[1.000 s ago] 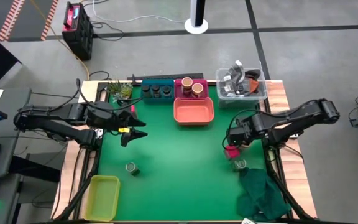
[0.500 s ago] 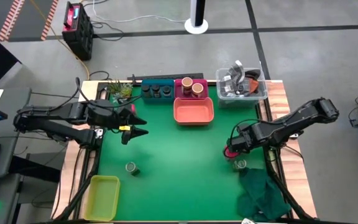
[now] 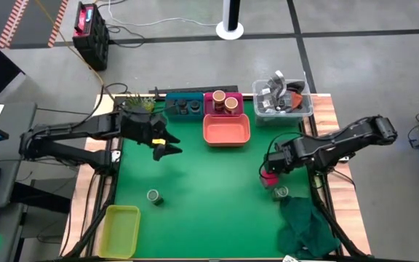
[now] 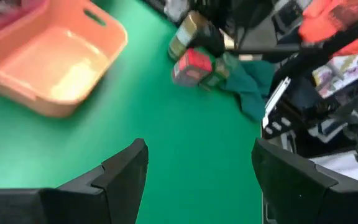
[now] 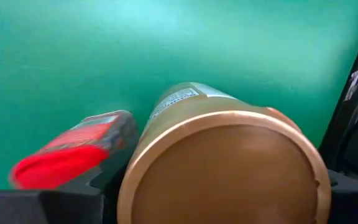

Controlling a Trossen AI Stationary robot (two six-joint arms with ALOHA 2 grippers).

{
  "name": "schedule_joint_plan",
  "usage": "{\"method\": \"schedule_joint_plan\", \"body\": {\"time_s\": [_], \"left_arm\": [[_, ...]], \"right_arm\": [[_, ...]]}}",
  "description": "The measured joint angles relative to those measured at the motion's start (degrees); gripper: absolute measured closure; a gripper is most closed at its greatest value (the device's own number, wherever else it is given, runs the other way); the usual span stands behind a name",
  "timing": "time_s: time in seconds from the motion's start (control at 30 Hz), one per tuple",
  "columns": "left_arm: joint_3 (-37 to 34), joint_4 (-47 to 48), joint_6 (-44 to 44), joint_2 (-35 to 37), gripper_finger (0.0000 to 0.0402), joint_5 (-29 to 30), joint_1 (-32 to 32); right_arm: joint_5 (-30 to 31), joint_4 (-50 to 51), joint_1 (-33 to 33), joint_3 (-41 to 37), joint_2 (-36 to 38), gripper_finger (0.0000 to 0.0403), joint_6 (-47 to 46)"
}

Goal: Sort spices by type
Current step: Put the gold seasoning bottle into the pink bin

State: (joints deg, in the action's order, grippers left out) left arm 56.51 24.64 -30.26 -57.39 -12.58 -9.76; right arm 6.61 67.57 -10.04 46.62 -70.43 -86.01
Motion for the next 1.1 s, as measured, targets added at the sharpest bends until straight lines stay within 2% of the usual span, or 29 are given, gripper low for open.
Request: {"method": "schedule_joint_plan", "body": {"time_s": [0.17, 0.37, 0.57, 0.73, 0.93, 1.1], "left_arm": [[0.0, -2.4, 3.5, 0.0, 0.013, -1.3, -5.3], [0.0, -1.2, 7.2, -2.6, 0.013, -7.9, -13.8], [0.0, -2.9, 8.5, -5.2, 0.013, -12.4, -19.2], [0.0, -3.4, 10.1, -5.3, 0.013, -13.7, -19.8], [2.9, -0.6, 11.4, -5.2, 0.013, -13.7, -19.8], [6.4, 2.2, 13.8, -5.2, 0.013, -13.7, -19.8]], "right_arm": [[3.0, 4.0, 2.8, 6.6, 0.0, 0.01, 4.5], [5.6, 4.4, 11.0, 16.7, -2.6, 0.01, 17.5], [7.2, -2.1, 17.3, 29.7, -11.4, 0.01, 33.7], [7.0, -7.8, 23.4, 39.7, -20.9, 0.01, 47.5], [3.1, -11.4, 31.0, 48.9, -29.9, 0.0097, 57.3], [-2.7, -13.4, 34.4, 55.4, -37.3, 0.0096, 63.6]]}}
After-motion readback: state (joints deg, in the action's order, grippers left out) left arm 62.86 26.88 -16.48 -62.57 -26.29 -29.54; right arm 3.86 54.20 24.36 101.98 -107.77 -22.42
